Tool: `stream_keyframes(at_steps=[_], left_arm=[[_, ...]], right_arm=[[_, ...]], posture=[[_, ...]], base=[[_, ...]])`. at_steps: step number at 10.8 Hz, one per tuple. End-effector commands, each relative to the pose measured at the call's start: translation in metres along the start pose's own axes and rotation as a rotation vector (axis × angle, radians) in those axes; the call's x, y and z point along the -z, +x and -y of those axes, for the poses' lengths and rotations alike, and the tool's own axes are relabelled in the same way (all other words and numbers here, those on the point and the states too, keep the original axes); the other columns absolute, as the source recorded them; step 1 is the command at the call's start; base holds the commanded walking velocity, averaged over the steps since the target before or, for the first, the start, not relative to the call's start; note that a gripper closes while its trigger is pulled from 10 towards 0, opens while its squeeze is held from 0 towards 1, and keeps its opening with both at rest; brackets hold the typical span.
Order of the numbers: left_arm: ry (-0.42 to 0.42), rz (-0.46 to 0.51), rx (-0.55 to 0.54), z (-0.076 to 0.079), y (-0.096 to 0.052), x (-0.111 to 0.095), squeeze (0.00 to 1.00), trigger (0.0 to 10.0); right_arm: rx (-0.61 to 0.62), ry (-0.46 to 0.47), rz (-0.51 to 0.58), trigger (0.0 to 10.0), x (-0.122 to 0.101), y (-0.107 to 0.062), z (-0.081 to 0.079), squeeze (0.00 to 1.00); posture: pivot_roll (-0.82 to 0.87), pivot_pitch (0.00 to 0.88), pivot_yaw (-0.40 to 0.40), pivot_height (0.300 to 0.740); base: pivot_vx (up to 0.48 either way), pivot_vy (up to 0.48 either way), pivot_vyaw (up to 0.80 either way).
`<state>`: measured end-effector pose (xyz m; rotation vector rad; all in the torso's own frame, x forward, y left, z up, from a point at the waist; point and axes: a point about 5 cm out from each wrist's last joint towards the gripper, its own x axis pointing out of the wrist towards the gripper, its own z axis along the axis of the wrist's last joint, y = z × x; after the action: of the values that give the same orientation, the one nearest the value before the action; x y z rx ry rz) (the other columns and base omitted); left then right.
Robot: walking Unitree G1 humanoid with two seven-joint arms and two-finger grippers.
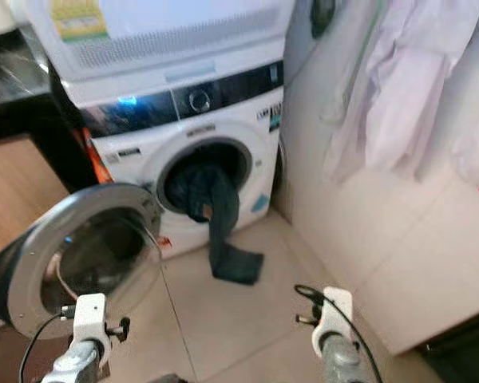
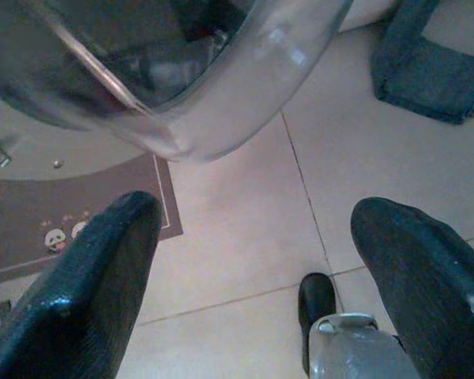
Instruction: Clothes washing
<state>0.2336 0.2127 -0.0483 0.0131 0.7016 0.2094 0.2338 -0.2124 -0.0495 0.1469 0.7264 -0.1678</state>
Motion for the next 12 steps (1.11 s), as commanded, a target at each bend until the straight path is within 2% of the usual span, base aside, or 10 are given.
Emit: stream_keyframes(at_steps=[1,3,7,8,9,12], left_arm=[[-0.005,-0.027,-0.017,-0.005,0.000,0.002,0.00,10.0],[-0.015,-0.035,-0.014,-0.004,0.001,0.001,0.00,10.0],[-0.023,-0.050,-0.015,-0.007,-0.001,0.008,0.00,10.0],[-0.021,-0.059,-0.016,-0.009,-0.002,0.012,0.00,10.0],[-0.020,-0.067,-0.018,-0.010,-0.003,0.015,0.00,10.0],[-0.009,-0.054,-0.009,-0.006,-0.002,0.010,0.00,10.0]], right_arm=[[0.019,0.019,-0.021,10.0,0.002,0.000,0.004,0.00],[0.030,0.006,-0.049,10.0,0.005,-0.001,0.007,0.00],[0.040,0.011,-0.075,10.0,0.012,-0.003,0.010,0.00],[0.025,0.036,-0.039,10.0,0.005,-0.001,0.003,0.00],[0.029,0.042,-0.034,10.0,0.005,0.000,0.003,0.00],[0.055,0.054,-0.068,10.0,0.013,-0.002,0.006,0.00]], posture=[[0.02,0.000,0.016,0.722],[0.02,0.000,0.013,0.740],[0.03,0.000,0.003,0.740],[0.03,0.000,0.003,0.740],[0.03,0.000,0.002,0.740],[0.03,0.000,0.000,0.740]], base=[[0.000,0.000,0.00],[0.000,0.000,0.00],[0.000,0.000,0.00],[0.000,0.000,0.00],[0.000,0.000,0.00],[0.000,0.000,0.00]])
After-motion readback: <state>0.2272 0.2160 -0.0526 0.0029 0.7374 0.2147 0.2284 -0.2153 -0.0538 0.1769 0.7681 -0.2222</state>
